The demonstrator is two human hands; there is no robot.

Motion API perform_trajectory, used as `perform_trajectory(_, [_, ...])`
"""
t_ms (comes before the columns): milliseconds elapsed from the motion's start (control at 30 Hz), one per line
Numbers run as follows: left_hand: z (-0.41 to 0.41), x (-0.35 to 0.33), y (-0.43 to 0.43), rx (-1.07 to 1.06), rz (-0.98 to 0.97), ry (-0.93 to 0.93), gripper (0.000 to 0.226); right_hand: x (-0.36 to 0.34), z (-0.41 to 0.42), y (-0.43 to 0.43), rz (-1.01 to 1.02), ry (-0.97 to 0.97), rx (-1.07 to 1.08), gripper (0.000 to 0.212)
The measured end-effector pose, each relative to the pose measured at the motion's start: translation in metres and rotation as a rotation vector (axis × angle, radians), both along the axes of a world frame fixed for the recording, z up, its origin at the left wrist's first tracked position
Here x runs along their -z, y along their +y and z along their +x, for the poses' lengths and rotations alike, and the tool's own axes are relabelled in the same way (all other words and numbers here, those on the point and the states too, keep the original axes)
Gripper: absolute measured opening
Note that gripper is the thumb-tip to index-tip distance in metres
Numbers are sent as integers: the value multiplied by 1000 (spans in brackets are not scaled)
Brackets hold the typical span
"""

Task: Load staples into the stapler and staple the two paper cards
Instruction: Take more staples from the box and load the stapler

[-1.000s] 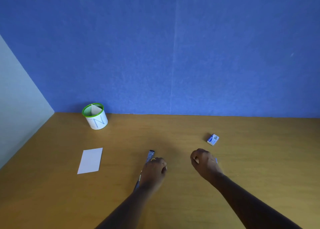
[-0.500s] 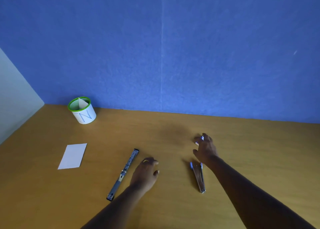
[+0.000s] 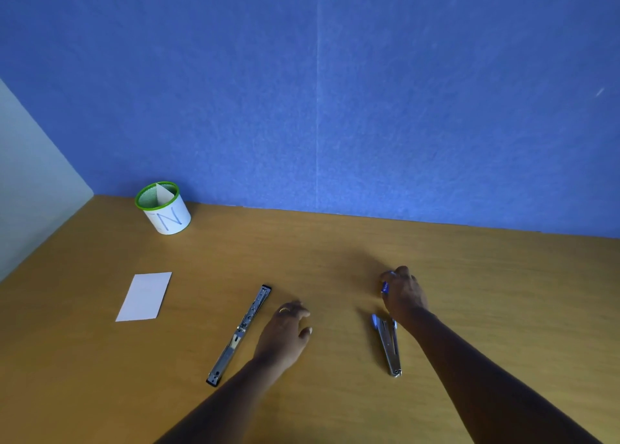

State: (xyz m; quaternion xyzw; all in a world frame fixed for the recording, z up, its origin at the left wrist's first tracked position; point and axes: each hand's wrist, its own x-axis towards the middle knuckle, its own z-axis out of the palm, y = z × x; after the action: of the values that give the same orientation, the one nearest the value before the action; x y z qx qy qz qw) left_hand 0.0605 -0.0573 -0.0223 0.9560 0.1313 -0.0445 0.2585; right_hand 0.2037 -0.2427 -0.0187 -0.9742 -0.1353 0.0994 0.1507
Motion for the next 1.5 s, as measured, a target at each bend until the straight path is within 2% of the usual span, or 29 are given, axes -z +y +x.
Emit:
perform_trajectory(67, [-1, -1, -1, -6, -21, -1, 39, -4, -5, 4, 20, 15, -6, 36])
perform_trajectory(233, [-4, -2, -4, -63, -108, -33, 36, -17, -26, 22, 195, 50, -4, 59])
perform_trajectory(367, [-6, -5, -10, -197, -244, -128, 26, -21, -54, 41, 376, 65, 14, 62])
perform_trajectory(433, [-7, -11, -14, -327, -457, -177, 20, -22, -70, 49, 407, 51, 10, 62])
perform_trajectory(567, [-11, -27, -21, -654, -1137, -97, 17, -21, -94, 60, 468, 24, -6, 57])
perform_trajectory(633, [-17, -30, -21, -732, -1255, -69, 14, -22, -104, 63, 491, 26, -19, 55])
perform_trajectory(800, [-29, -33, -15, -745, -1311, -118, 4, -23, -122, 66, 558, 31, -60, 53])
perform_trajectory(1000, [-36, -38, -9, -733, -1336, -163, 6, -22, -134, 68, 612, 4, -46, 56])
perform_trajectory(1200, [-46, -45, -9, -588, -1490, -178, 20, -23, -140, 70, 715, -6, 23, 52])
perform_trajectory(1500, [-54, -46, -1, -573, -1442, -190, 26, -26, -145, 70, 779, -8, -23, 57])
